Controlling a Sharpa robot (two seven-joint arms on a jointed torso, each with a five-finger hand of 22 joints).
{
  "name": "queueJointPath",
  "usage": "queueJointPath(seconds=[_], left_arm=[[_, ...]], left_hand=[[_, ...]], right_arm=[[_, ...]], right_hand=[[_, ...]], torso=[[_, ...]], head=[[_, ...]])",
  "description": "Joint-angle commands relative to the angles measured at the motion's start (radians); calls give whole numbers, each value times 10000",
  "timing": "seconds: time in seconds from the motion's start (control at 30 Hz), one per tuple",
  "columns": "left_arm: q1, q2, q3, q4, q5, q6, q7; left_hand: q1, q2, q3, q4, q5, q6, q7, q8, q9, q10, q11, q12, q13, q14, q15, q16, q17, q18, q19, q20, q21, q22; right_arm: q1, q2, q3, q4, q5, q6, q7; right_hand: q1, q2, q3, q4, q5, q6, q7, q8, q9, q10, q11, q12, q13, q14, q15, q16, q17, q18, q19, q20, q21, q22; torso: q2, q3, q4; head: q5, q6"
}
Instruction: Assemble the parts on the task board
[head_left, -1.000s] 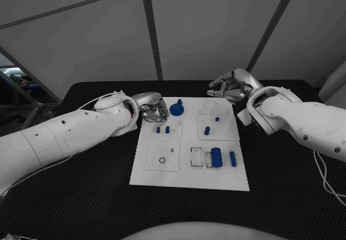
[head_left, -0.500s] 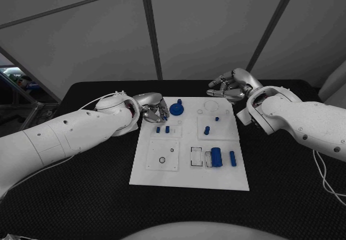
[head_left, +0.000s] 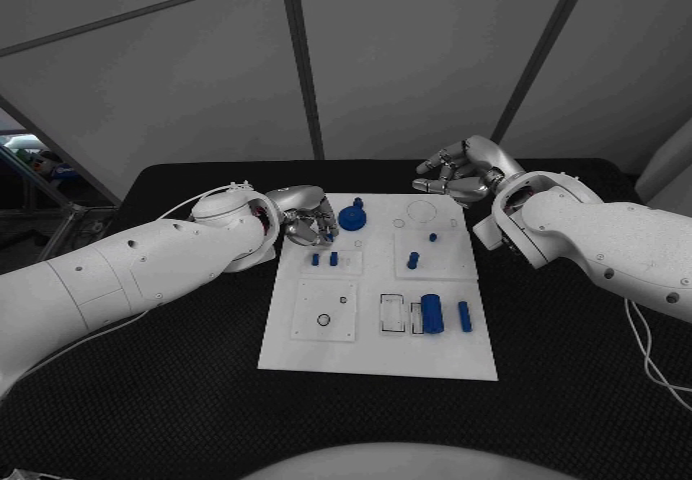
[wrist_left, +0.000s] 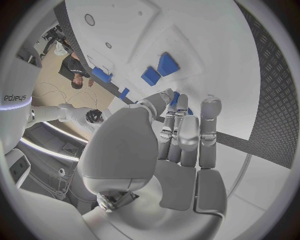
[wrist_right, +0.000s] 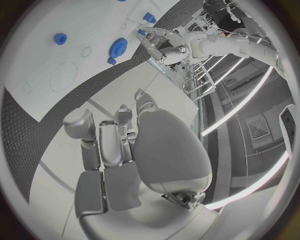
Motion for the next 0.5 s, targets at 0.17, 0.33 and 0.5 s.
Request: queueJointPath(seconds=[0.17,0.33,0.5], left_arm=[[-5,37,-14,7,28,165,-15],[-5,36,-15,2,28,124,-17],[-5,39,-15,-6,28,147,-65]], left_hand=[[-233,-90,-158,-21,-36,-129,35,-151,-38,-61,41,-133,-15,42,9,65,-96,-193,2,-7,-70,-18],[-345,-162,-236,-13,-20,-307,77,-289,-58,-151,88,-222,-26,2,48,53,-185,-181,-49,20,-170,-62],[-425,-214,-287,-9,-11,-524,125,-461,-69,-258,142,-323,-39,-40,92,47,-262,-169,-97,56,-271,-105]], right_arm=[[15,3,6,18,-16,26,67],[15,2,6,16,-16,22,66],[15,2,6,15,-16,19,65]], right_hand=[[13,49,51,6,54,-28,-43,53,-11,14,-19,-40,1,210,-48,-69,-5,186,-56,-11,-66,-11],[13,49,51,6,54,-28,-43,53,-11,14,-19,-40,1,210,-48,-69,-5,186,-56,-11,-66,-11],[0,35,67,11,72,-9,-50,72,-8,21,-26,-84,-63,213,-55,-101,-25,190,-52,-17,-100,-45]], torso=[[1,-5,2],[2,1,10],[-2,-2,5]], head=[[0,-27],[-7,-22],[-6,-18]])
